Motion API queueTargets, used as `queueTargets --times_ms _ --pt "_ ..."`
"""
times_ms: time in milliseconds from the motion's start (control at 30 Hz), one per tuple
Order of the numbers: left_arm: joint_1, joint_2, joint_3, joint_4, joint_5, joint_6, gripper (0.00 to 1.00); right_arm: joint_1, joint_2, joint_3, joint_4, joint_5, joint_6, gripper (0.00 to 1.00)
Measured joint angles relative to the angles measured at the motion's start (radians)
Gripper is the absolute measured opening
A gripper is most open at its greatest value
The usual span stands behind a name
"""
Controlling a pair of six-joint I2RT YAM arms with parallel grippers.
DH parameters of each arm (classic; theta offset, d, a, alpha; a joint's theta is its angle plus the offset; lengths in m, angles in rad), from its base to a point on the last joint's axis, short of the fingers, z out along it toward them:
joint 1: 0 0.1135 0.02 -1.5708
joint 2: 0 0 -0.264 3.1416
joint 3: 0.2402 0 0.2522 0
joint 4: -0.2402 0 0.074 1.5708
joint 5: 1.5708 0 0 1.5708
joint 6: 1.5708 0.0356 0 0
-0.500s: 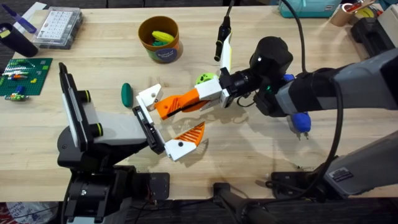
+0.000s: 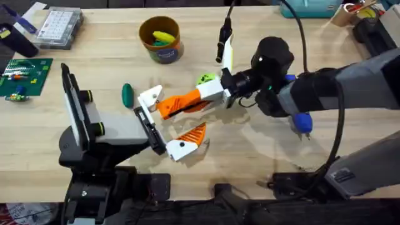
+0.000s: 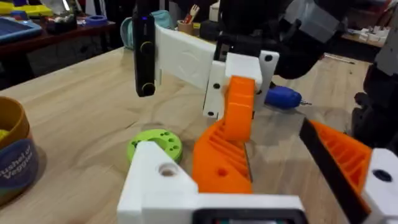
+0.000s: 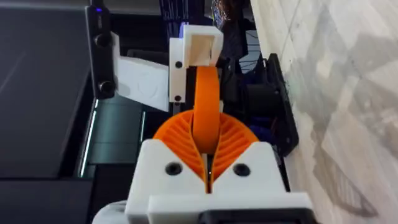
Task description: Pick up the gripper from the table and insert it into the empty holder that is missing its gripper. Then pick up a screw, insert it into the mounting hole, and use the screwdriver to tighten it. Finally, clean up the table by picking up the vegetable and placing it into the bucket.
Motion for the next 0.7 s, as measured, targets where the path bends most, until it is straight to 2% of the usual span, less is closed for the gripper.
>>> queueTargets --times_ms 233,700 --pt "0.0 0.0 0.0 -0.001 0.0 0.0 0.988 -0.031 0.0 0.0 0.017 0.016 0.0 0.014" --pt "0.0 0.0 0.0 -0.001 0.0 0.0 0.988 -0.033 0.001 0.001 0.055 0.018 0.0 0.014"
